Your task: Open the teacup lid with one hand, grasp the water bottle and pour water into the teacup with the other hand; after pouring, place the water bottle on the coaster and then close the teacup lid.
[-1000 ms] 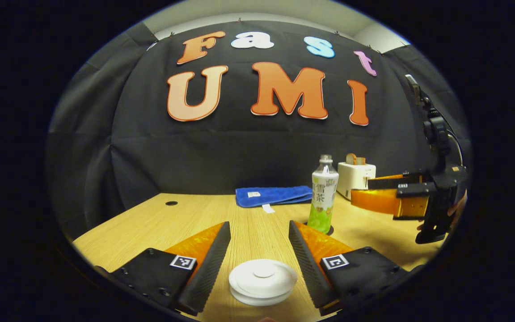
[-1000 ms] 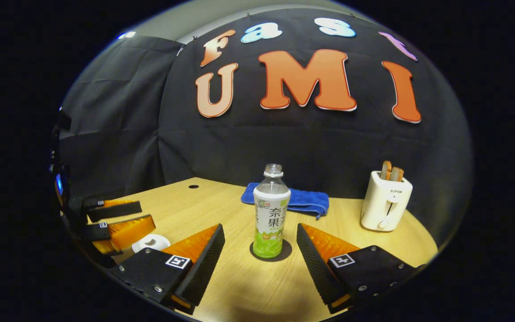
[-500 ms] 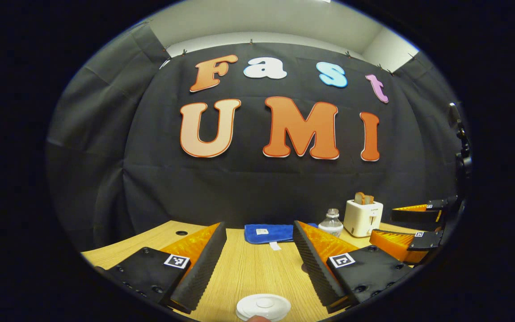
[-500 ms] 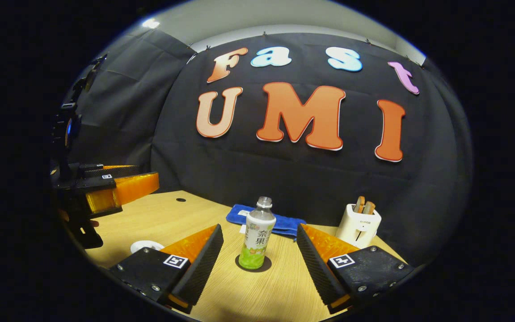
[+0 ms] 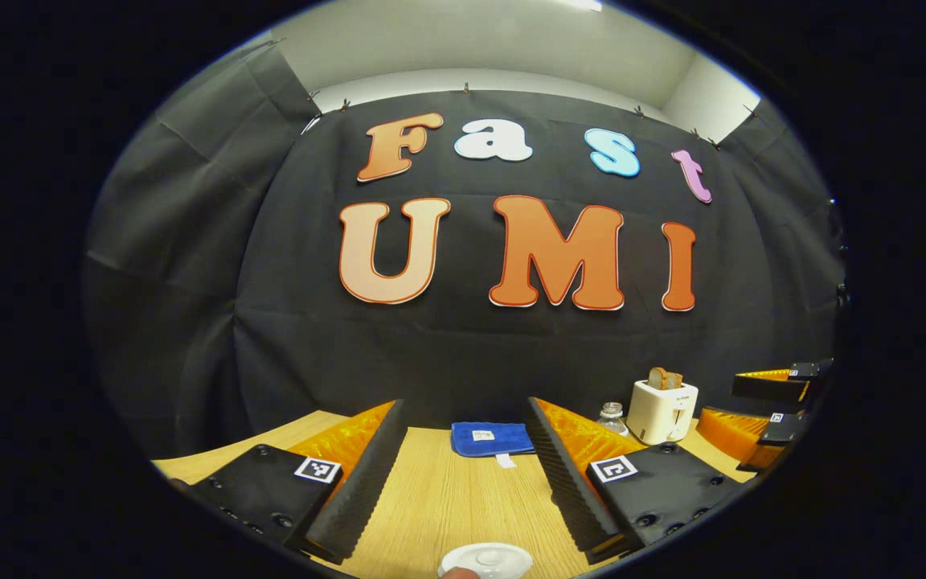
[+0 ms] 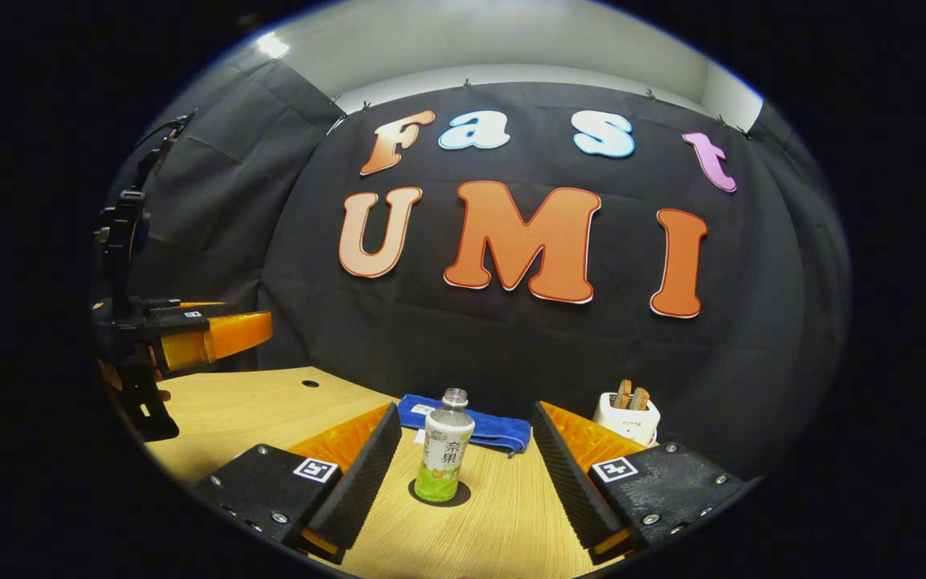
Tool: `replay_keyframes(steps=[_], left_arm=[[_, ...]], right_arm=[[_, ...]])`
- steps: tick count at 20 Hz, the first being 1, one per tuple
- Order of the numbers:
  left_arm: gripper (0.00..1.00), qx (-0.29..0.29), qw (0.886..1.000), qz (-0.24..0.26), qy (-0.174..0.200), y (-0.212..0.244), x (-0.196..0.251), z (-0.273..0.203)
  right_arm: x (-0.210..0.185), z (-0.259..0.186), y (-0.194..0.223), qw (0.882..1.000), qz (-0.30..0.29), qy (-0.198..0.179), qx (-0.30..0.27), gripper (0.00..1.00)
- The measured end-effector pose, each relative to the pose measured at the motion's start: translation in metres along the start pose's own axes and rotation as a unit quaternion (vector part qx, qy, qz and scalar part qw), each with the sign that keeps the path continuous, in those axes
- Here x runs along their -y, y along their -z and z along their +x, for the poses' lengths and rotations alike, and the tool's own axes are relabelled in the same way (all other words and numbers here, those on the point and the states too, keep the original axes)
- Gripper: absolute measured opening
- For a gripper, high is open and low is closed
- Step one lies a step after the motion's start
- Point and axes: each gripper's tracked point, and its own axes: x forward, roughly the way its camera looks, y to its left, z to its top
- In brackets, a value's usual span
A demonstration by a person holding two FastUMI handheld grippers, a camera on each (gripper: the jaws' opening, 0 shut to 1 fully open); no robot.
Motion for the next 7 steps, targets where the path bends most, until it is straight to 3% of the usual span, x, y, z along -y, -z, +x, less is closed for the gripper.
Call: replay_keyframes(steps=[7], left_arm=[[0.95, 0.008, 1.0, 0.01, -0.007, -0.007, -0.005, -0.004]], right_arm=[[0.01, 0.001, -0.011, 1.0, 0.014, 0.019, 0.011, 0.99]])
